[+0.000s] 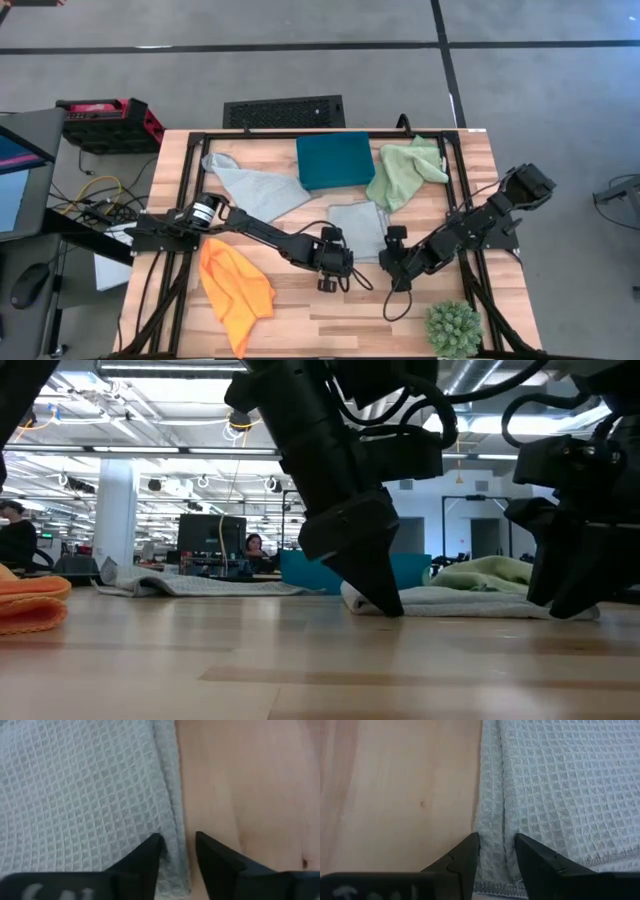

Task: Fold microfiber towels
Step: Put the folded gray microfiber cloth into the blue bin

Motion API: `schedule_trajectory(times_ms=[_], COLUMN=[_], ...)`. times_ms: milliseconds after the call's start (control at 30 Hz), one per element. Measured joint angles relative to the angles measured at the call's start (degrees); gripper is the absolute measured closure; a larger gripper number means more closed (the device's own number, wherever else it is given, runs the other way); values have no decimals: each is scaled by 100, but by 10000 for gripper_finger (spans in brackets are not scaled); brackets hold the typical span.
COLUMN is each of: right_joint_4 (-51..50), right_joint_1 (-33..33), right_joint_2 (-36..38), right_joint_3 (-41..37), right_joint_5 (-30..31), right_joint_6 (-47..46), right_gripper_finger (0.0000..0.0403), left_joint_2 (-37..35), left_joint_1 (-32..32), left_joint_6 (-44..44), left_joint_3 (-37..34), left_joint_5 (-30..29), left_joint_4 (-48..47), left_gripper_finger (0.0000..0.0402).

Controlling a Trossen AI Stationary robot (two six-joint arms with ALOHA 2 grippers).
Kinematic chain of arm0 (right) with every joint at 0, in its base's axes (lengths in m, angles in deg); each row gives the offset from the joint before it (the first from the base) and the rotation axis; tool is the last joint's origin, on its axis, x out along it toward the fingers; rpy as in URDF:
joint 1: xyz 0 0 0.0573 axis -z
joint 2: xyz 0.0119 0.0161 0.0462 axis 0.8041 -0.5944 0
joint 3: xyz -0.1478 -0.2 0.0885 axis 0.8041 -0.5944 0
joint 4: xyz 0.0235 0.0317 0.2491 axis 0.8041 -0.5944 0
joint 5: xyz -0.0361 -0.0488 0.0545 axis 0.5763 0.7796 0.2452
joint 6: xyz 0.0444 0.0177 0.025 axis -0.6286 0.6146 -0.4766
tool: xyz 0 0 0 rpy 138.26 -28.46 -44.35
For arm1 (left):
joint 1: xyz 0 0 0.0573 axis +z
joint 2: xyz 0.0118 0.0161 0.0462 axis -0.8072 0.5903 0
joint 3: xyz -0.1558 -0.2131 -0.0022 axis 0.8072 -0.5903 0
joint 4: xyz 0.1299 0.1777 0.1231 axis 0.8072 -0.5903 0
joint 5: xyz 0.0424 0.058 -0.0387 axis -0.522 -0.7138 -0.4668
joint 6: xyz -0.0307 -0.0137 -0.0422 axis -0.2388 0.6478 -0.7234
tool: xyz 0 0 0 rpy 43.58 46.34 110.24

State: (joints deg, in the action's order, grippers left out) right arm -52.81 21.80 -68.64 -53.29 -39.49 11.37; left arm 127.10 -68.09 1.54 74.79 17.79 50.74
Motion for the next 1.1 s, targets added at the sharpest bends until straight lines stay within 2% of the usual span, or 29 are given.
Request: schedule_trajectory(times_ms=[167,433,733,933,1100], right_joint_4=[5,-12,-414,-1225,-1580], right_joint_1=[10,11,68,297,671], right_joint_2=[-7,-9,116,188,190], right_joint_3=[-2,-9,508,957,1248], right_joint_5=[-26,24,-58,418,751], right_joint_6=[-30,-285,-61,170,589], right_gripper_finger=[294,392,397,399,401], left_joint_2=[0,2,-119,-458,-779], left_joint_1=[32,42,67,123,189], left_joint_6=[41,-184,-610,-1040,-1361], left_joint_3=[-4,-11,-36,-37,-34], left_joint_5=[-76,-193,-307,-337,-946], left_joint_4=[-118,-153,-381,-787,-1273], left_gripper_finger=[384,398,400,401,401])
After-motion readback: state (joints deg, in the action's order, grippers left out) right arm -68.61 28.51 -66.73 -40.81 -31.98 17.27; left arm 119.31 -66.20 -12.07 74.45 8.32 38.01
